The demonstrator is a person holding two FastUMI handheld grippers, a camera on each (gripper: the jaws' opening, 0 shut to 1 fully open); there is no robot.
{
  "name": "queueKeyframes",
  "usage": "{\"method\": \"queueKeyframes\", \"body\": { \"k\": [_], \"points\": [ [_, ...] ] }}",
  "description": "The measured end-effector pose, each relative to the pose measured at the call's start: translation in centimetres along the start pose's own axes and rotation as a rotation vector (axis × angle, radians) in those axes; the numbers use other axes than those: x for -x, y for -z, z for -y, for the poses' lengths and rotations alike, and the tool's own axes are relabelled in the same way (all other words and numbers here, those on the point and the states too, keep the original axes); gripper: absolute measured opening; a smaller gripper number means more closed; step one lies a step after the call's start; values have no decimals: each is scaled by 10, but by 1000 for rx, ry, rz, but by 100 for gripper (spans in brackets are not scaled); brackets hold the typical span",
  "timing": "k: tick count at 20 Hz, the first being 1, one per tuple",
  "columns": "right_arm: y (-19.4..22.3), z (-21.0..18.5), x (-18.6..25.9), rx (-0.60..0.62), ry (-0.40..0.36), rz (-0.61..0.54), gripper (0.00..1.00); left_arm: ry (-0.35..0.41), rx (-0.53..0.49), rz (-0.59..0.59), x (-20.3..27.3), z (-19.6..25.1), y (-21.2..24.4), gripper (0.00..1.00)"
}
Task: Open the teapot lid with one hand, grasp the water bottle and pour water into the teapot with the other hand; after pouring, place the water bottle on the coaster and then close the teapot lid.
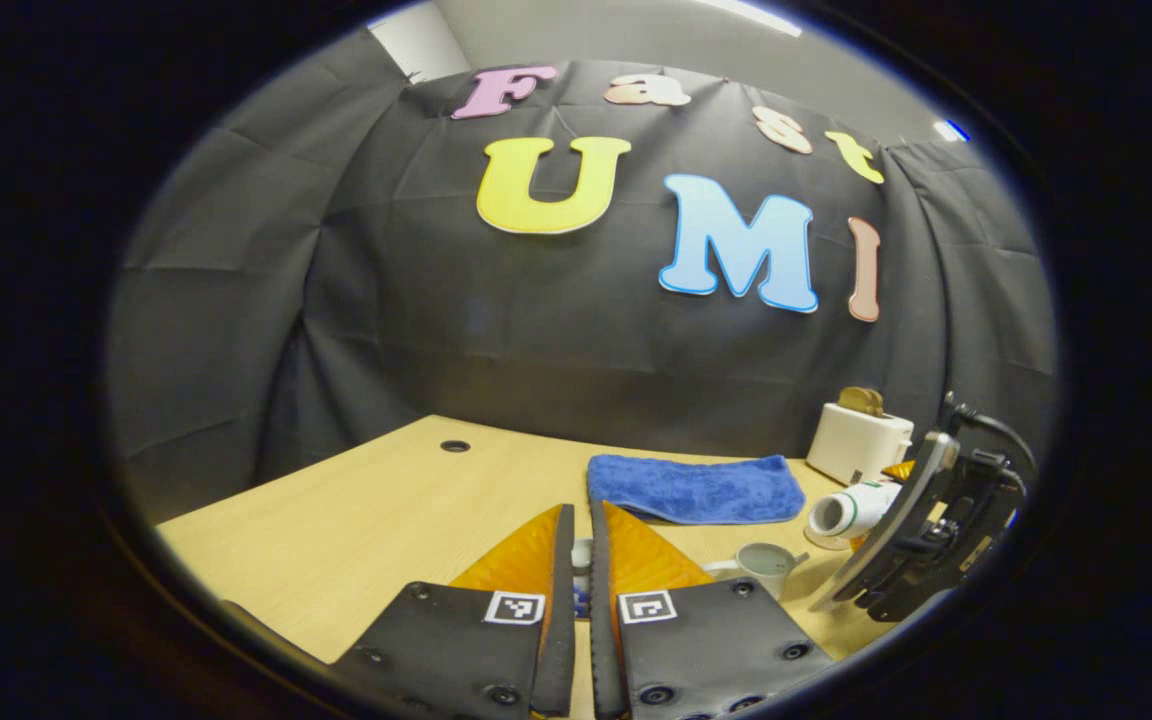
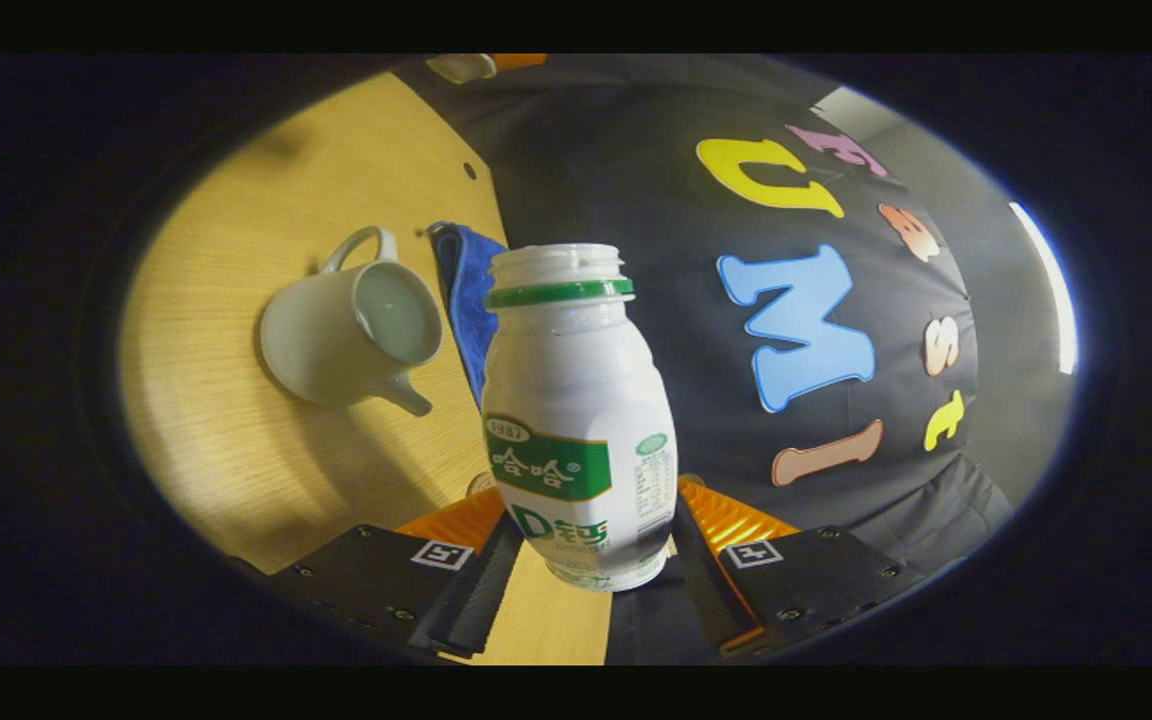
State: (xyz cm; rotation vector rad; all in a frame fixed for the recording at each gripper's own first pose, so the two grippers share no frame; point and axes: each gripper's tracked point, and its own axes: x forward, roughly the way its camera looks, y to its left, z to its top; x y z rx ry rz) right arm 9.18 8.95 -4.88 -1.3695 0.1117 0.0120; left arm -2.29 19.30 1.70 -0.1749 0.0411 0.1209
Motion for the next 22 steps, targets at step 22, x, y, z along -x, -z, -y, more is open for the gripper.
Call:
{"method": "queueKeyframes", "body": {
  "k": [22],
  "points": [
    [-6, 25, -13, 255, 88, 46, 77, -4, -4, -20, -1, -5, 5, 17]
  ]
}}
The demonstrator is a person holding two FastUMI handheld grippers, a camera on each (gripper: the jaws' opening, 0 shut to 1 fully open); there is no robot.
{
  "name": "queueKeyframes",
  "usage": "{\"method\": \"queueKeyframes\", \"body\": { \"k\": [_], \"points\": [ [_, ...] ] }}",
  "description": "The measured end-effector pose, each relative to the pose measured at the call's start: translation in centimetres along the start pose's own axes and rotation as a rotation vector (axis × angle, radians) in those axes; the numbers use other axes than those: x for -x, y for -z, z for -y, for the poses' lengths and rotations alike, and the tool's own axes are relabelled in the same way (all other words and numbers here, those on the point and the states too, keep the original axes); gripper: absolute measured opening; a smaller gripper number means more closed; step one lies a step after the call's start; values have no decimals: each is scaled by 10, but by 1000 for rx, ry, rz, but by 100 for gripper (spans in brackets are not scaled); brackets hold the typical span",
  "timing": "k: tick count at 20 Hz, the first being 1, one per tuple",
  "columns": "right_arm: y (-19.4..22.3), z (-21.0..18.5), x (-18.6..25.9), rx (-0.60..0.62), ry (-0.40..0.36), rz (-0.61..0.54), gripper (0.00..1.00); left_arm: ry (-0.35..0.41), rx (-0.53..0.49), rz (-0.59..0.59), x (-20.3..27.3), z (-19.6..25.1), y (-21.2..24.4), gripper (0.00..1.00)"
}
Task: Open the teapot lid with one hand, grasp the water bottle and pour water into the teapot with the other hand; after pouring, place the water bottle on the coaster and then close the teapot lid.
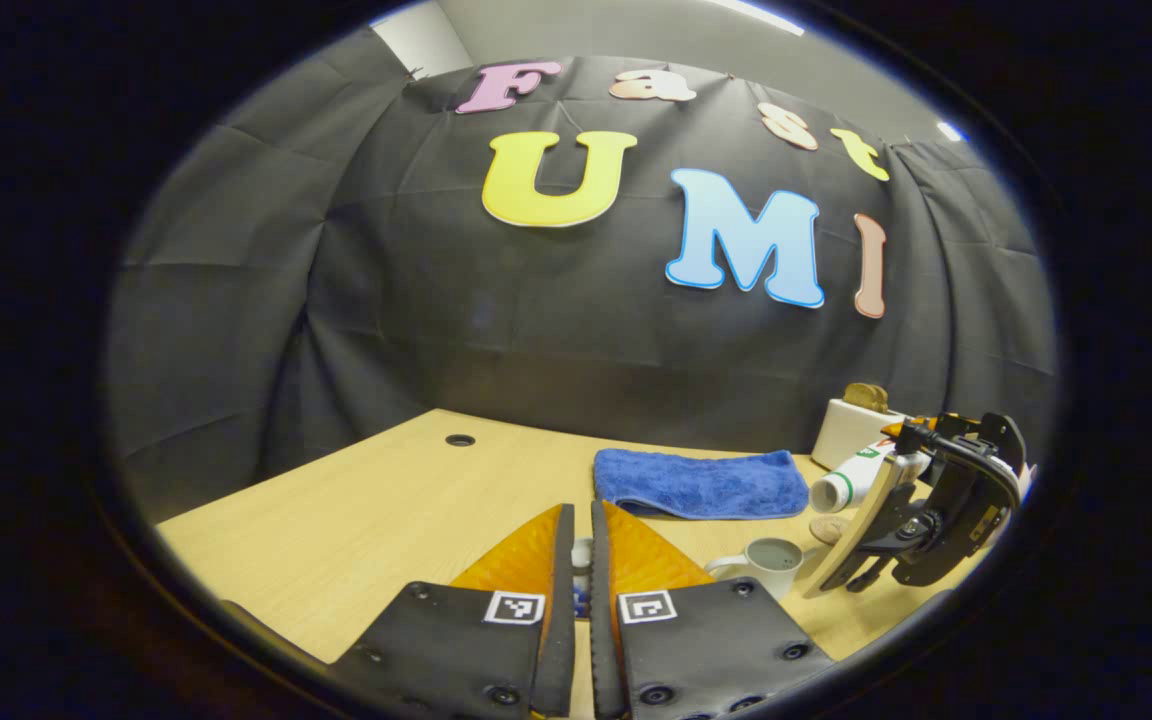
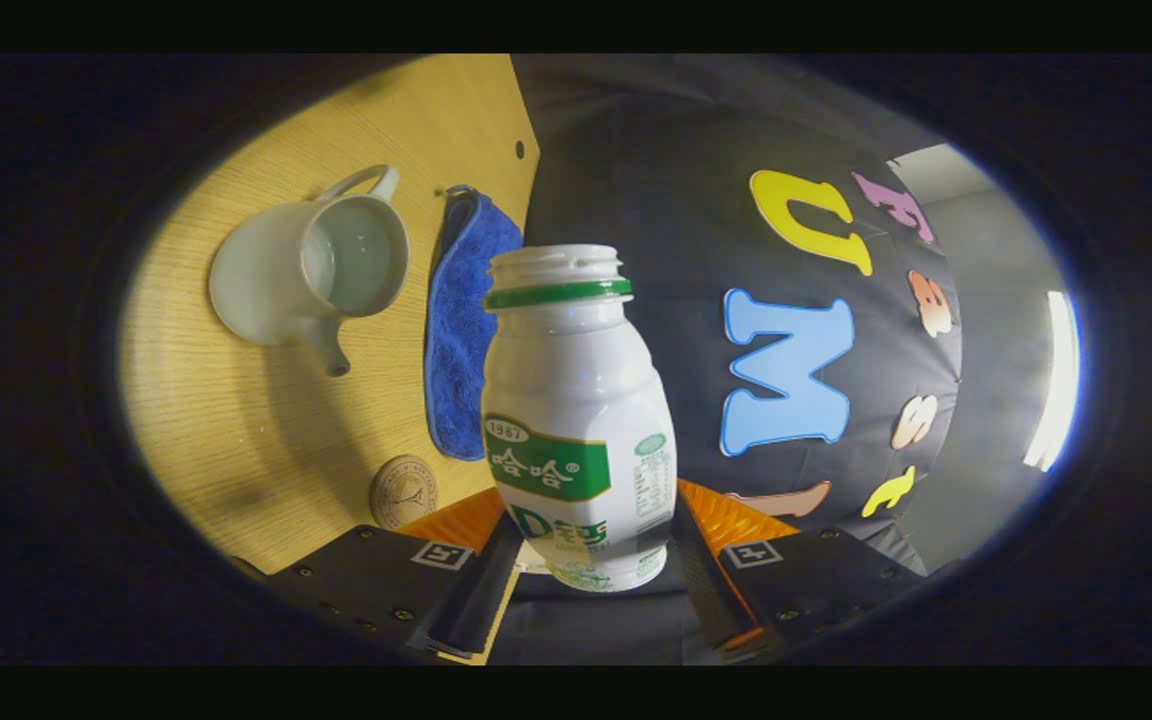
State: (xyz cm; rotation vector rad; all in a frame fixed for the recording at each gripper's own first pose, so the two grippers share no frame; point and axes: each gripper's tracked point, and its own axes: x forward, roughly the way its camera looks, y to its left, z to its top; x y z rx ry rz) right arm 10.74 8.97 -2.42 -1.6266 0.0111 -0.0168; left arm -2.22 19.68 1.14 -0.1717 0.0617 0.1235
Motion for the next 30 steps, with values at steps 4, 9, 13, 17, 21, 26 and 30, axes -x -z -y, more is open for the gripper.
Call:
{"method": "queueKeyframes", "body": {
  "k": [4, 9, 13, 17, 21, 26, 30],
  "points": [
    [-1, 6, -1, 35, 5, 10, 77, 3, -3, -1, 0, 0, 0, 17],
    [-2, 11, -1, 52, 14, 20, 77, 5, -1, -8, 0, 0, 1, 17],
    [-2, 12, -2, 64, 26, 22, 77, 6, -1, -14, -1, 0, 2, 17],
    [2, 16, -4, 88, 37, 29, 77, 9, -2, -24, -2, 1, 5, 17],
    [-3, 24, -5, 116, 52, 43, 77, 10, -4, -29, -2, 1, 5, 17],
    [-1, 33, -10, 143, 77, 58, 76, 8, -4, -33, -1, 1, 5, 17],
    [-2, 36, -11, 164, 87, 68, 77, 8, -3, -36, -2, 1, 6, 17]
  ]
}}
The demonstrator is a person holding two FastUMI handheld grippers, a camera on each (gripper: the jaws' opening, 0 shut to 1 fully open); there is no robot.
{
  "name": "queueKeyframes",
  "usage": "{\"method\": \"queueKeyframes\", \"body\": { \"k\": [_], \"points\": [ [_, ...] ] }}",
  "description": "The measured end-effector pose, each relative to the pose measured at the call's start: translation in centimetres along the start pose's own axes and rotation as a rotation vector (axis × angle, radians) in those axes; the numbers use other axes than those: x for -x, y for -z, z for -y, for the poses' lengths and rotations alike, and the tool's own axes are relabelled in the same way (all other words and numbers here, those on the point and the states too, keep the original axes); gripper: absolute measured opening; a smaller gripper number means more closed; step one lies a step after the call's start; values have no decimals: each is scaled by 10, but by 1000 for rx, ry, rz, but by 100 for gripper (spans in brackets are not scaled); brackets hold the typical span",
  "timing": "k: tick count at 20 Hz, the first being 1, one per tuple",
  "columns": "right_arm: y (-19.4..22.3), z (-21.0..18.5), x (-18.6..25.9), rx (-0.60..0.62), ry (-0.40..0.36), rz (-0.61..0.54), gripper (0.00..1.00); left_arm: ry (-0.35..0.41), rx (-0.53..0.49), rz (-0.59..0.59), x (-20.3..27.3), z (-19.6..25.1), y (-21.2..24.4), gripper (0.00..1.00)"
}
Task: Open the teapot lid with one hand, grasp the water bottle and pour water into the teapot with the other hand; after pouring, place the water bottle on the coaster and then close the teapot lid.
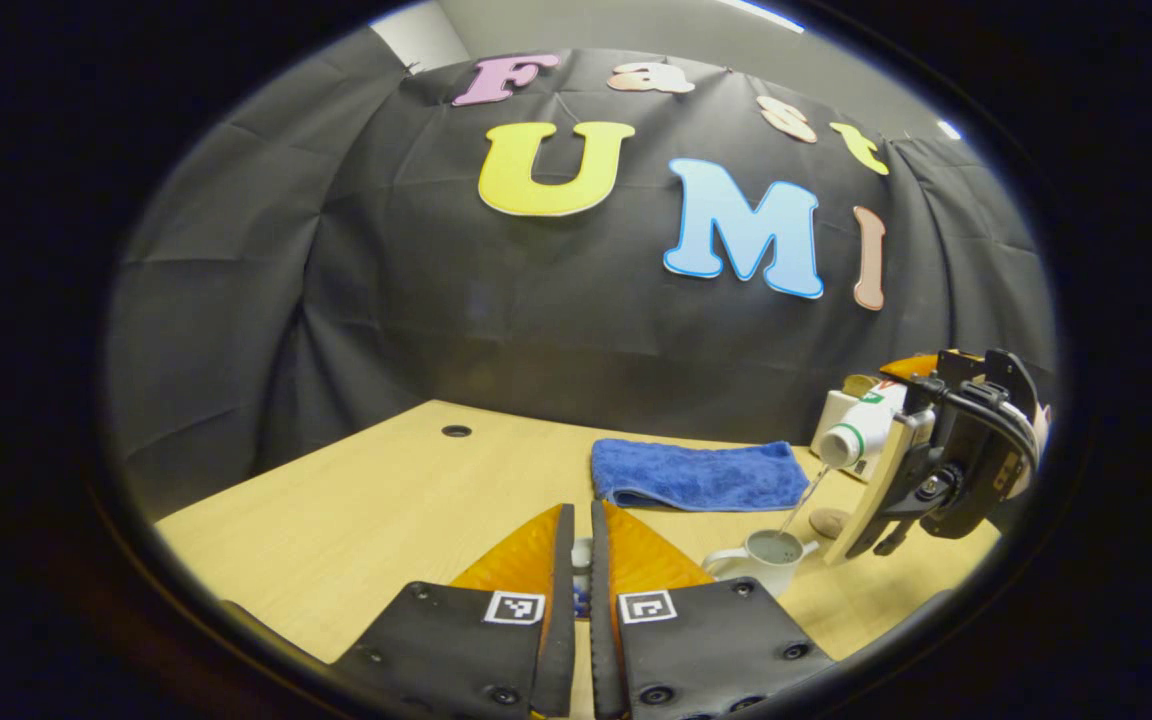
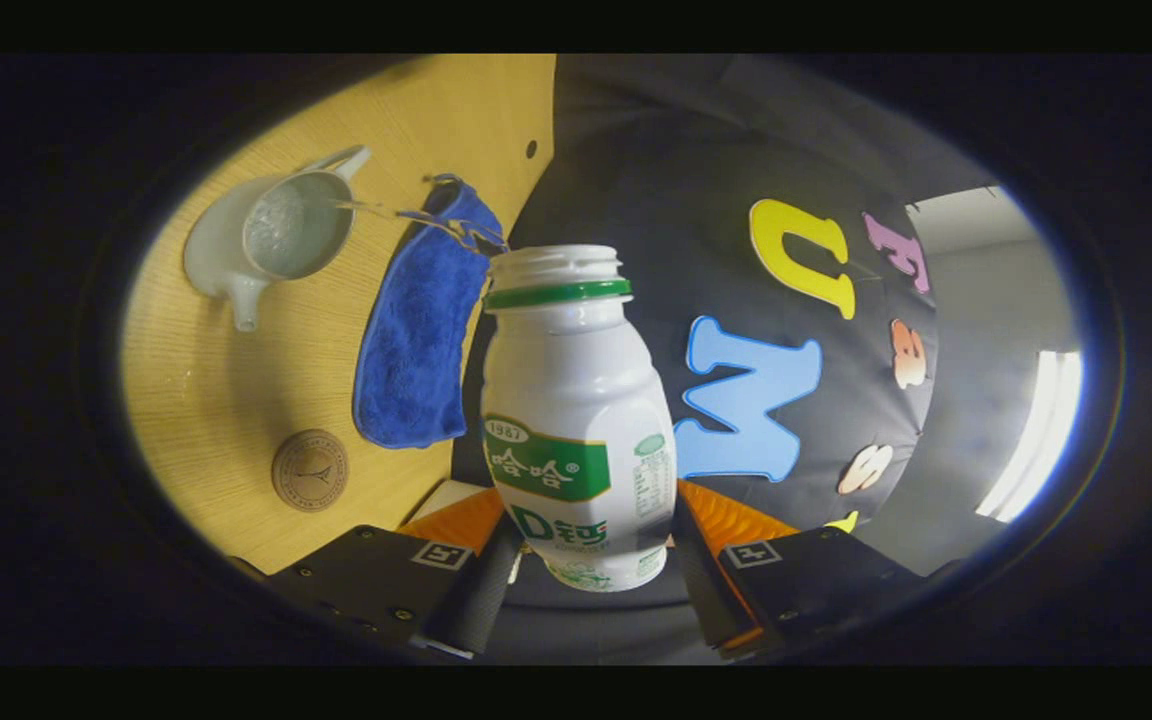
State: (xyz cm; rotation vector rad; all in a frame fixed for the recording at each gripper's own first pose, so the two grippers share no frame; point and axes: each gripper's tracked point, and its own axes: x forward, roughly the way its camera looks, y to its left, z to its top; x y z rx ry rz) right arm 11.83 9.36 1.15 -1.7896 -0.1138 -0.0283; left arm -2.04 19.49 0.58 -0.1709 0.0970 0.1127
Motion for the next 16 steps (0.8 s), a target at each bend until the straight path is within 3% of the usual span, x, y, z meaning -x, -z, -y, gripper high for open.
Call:
{"method": "queueKeyframes", "body": {
  "k": [16],
  "points": [
    [3, 26, -25, 145, 47, 61, 76, -7, -10, -26, -2, -1, 6, 13]
  ]
}}
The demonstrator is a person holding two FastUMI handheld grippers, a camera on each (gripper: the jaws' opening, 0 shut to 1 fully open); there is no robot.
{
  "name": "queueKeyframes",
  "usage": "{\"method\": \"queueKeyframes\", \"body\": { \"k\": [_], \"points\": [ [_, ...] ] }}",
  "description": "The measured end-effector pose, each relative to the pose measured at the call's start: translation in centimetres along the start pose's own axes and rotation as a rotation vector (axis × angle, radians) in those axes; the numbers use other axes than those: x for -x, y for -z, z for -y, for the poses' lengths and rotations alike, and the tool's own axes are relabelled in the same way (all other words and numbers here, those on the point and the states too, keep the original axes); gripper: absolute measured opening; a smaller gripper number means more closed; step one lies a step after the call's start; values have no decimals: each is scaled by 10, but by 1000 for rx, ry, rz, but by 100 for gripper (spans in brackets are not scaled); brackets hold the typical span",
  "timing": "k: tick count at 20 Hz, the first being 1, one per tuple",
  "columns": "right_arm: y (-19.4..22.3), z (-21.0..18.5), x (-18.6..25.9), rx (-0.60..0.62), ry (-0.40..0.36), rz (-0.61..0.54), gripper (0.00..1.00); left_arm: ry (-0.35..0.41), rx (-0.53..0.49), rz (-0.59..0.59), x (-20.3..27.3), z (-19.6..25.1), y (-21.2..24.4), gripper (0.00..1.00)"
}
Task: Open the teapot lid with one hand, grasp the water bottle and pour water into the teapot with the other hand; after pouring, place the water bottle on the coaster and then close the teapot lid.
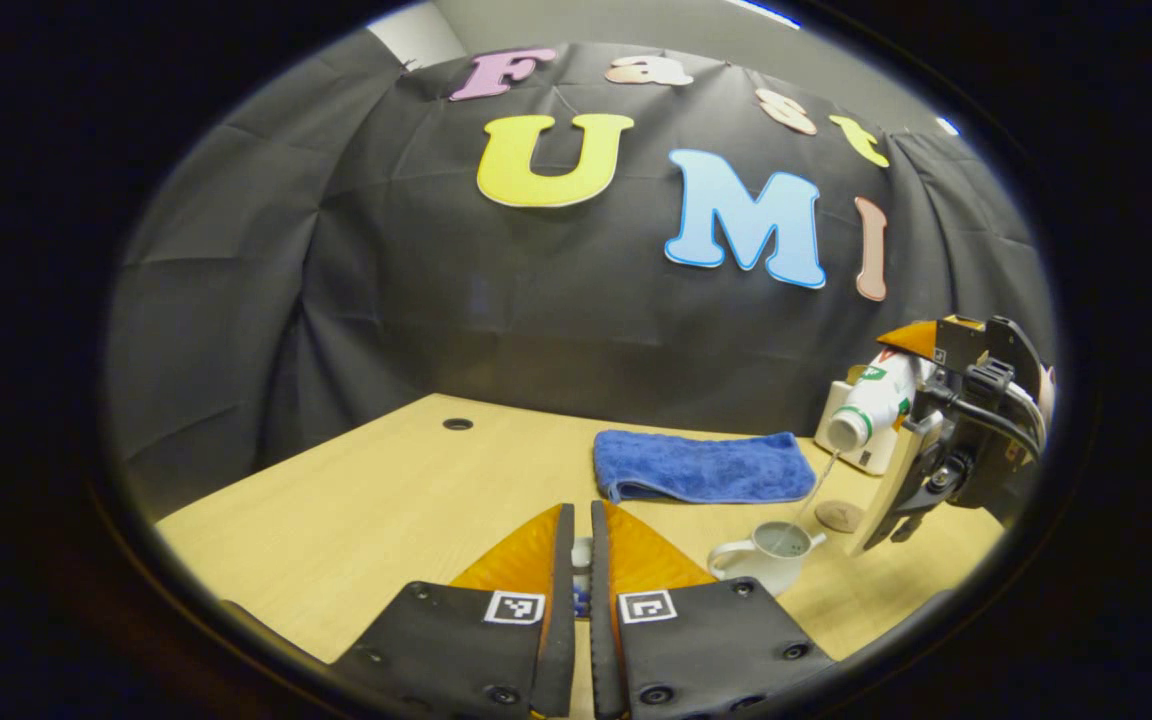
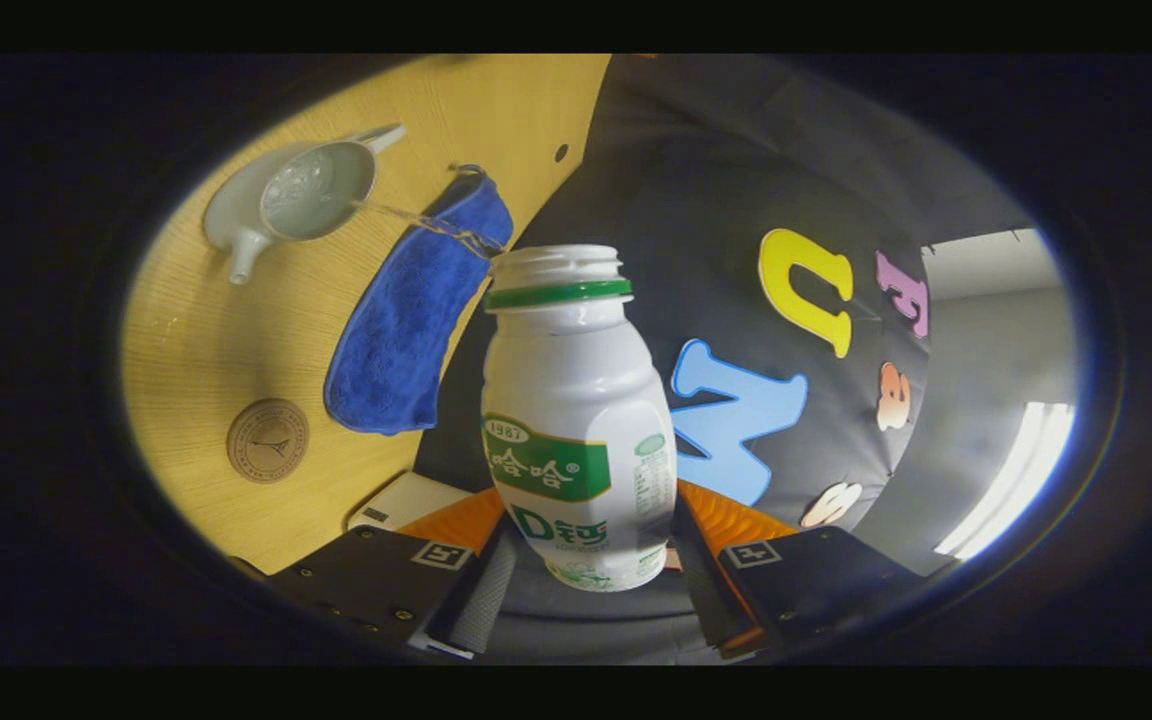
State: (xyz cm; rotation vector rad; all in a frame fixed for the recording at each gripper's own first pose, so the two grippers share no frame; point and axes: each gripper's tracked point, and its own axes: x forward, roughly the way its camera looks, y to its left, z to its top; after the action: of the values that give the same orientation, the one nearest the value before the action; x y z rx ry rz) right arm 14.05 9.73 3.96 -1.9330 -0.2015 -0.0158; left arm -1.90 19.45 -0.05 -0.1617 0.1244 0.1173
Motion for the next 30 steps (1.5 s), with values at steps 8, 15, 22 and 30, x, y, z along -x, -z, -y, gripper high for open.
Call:
{"method": "queueKeyframes", "body": {
  "k": [8, 15, 22, 30],
  "points": [
    [-13, 3, -4, 35, 14, 30, 76, -5, 0, -5, 0, 0, 0, 10],
    [-33, -68, 3, -283, -157, -7, 76, -15, 7, 0, -1, -1, 0, 13],
    [-42, -105, 22, -652, -254, -74, 77, -18, 17, 15, -1, -1, -2, 10],
    [-41, -117, 36, -1039, -332, -145, 77, 12, 9, 20, -3, 6, 2, 13]
  ]
}}
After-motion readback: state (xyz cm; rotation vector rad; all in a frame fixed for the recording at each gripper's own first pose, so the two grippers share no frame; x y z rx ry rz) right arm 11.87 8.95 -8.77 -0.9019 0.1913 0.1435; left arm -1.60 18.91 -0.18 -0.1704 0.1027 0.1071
